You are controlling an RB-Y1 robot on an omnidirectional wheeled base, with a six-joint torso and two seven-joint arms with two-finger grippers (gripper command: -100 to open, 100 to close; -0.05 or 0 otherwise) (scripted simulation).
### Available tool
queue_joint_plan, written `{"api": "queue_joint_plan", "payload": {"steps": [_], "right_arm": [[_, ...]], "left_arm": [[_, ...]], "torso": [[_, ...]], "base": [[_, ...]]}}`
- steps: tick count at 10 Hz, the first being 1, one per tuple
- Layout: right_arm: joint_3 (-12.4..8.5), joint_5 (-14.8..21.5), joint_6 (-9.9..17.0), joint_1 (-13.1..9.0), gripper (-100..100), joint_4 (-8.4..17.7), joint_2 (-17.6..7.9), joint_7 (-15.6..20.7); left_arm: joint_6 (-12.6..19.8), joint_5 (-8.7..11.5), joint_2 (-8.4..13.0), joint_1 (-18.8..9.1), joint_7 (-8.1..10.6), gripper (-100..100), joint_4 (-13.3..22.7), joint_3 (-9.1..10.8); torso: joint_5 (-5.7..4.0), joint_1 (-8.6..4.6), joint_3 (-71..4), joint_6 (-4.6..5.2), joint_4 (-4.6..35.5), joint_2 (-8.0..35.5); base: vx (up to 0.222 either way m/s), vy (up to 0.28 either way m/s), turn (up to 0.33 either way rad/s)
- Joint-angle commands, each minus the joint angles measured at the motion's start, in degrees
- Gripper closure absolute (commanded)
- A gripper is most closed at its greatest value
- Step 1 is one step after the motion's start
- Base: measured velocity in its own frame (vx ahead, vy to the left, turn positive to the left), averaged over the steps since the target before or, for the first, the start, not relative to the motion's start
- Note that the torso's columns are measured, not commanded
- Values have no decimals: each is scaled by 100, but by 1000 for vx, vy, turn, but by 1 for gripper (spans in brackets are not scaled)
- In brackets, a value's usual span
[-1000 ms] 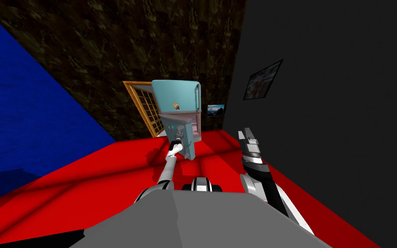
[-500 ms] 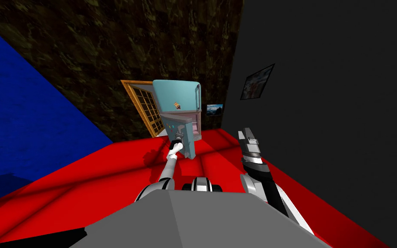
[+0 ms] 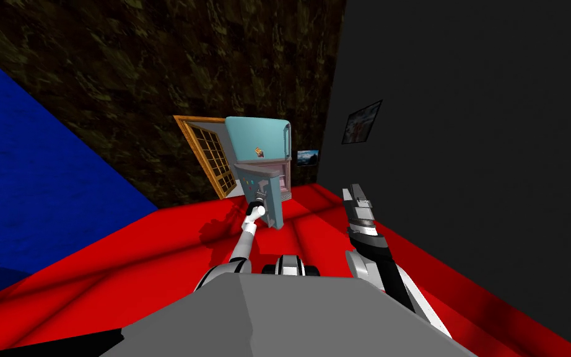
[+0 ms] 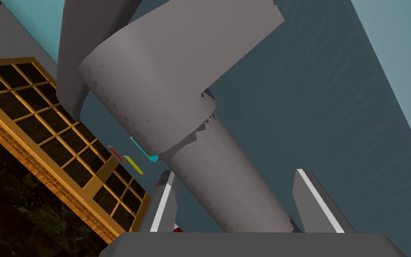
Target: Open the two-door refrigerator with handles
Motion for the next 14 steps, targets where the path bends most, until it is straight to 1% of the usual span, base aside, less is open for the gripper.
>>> {"api": "queue_joint_plan", "payload": {"steps": [1, 2, 3, 4, 5, 6, 7, 8, 9, 11, 12, 14], "right_arm": [[0, 0, 0, 0, 0, 0, 0, 0], [0, 0, 0, 0, 0, 0, 1, 0], [0, 0, 0, 0, 0, 0, 0, 0], [0, 0, 0, 0, 0, 0, 0, 0], [0, 0, 0, 0, 0, 0, 0, 0], [0, 0, 0, 0, 0, 0, 0, 0], [0, 0, 0, 0, 0, 0, 0, 0], [0, 0, 0, 1, 0, 0, 0, 0], [0, 0, 0, 1, 0, 0, 0, 0], [3, 0, -1, 3, 0, -1, 4, 0], [3, 0, -1, 3, 0, -1, 4, 0], [3, 0, -1, 3, 0, -1, 4, 0]], "left_arm": [[-17, 30, 56, 6, 29, 100, -30, -144], [-2, 58, 64, 33, 56, 100, -49, -286], [-2, 58, 64, 33, 56, 100, -49, -286], [12, 86, 72, 60, 84, 100, -67, -428], [12, 86, 72, 60, 84, 100, -67, -428], [27, 113, 80, 86, 112, 100, -85, -570], [27, 113, 80, 86, 112, 100, -85, -570], [42, 141, 88, 113, 140, 100, -103, -712], [285, 134, 60, 30, 121, -100, -190, -580], [500, 144, 92, -91, 118, -100, -258, -508], [608, 150, 108, -151, 116, -100, -291, -472], [823, 160, 140, -272, 112, -100, -358, -399]], "torso": [[-1, 1, -6, 4, -1, -5], [-2, -1, -8, -3, 2, -11], [-1, 0, -5, 6, -2, -3], [0, 12, -4, -3, 2, -5], [1, 11, -2, 5, -1, 2], [3, 19, -1, -4, -2, 1], [4, 17, 3, 3, -3, 9], [0, -4, -4, -3, -4, -9], [-1, -11, -6, 9, -6, -8], [-16, -93, -8, 23, -19, -10], [-16, -79, 0, 37, -15, 0], [2, -28, 20, 27, -5, 33]], "base": [[-157, 248, -75], [-159, 242, -96], [-146, 263, -72], [-157, 261, -114], [-163, 290, -68], [-190, 312, -116], [-144, 262, -65], [-126, 253, -102], [-73, 97, 49], [2, -73, 111], [14, -83, 47], [8, -69, 56]]}}
